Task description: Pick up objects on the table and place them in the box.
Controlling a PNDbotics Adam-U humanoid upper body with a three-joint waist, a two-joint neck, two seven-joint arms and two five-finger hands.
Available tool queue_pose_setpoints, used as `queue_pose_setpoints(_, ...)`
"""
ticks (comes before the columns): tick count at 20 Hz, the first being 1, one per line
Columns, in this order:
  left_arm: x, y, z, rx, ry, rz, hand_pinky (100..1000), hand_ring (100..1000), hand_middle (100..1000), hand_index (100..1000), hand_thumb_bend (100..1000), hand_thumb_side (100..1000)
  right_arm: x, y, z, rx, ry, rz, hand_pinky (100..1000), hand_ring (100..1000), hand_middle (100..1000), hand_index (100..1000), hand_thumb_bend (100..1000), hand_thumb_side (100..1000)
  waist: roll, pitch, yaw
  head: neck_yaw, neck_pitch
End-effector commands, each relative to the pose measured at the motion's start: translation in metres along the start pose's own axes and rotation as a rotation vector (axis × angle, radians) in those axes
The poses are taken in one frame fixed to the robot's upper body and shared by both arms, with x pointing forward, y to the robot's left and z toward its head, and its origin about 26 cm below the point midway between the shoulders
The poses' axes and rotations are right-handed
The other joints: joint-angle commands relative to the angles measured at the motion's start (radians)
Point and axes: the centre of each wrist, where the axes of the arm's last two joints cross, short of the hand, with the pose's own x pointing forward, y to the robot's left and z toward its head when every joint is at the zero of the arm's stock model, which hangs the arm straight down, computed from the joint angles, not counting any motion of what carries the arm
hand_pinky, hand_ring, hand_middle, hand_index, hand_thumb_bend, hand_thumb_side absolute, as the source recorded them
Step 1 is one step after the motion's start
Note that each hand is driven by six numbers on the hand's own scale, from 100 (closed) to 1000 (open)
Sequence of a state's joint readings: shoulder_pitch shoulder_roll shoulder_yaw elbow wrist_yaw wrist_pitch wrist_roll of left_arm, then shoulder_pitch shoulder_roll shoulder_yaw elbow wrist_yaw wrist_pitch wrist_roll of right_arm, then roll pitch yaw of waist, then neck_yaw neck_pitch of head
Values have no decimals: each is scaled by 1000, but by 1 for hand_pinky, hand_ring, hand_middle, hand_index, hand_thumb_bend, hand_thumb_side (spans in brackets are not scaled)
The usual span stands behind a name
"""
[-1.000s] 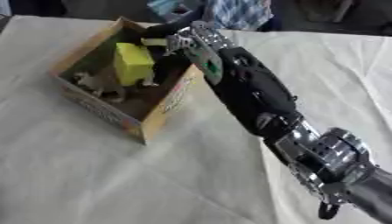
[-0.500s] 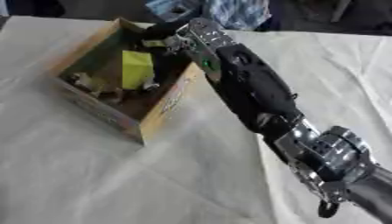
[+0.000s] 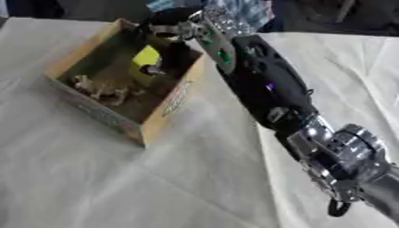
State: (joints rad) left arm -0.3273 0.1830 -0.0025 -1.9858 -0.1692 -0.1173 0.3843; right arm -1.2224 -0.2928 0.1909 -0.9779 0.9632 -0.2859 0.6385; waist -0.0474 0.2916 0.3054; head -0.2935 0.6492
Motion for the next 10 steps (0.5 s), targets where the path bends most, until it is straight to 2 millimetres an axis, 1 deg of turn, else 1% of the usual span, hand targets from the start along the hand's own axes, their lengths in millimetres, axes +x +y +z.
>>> queue_pose_setpoints(1, 5, 3, -4, 2, -21, -9, 605, 933, 1000, 649, 269, 980, -6, -32, 28, -87, -34, -29, 952, 874, 788, 967, 215, 593, 10, -25, -4, 10, -3)
queue_pose_setpoints(5, 4, 4, -4, 3, -20, -18, 605, 933, 1000, 649, 269, 980, -7, -46, 56, -127, -72, -86, 947, 861, 783, 969, 160, 603, 14, -27, -11, 24, -3)
queue_pose_setpoints(10, 4, 6, -4, 7, -19, -26, 605, 933, 1000, 649, 268, 981, -6, -58, 94, -195, -105, -128, 939, 845, 777, 962, 105, 578, 16, -27, -18, 35, 1)
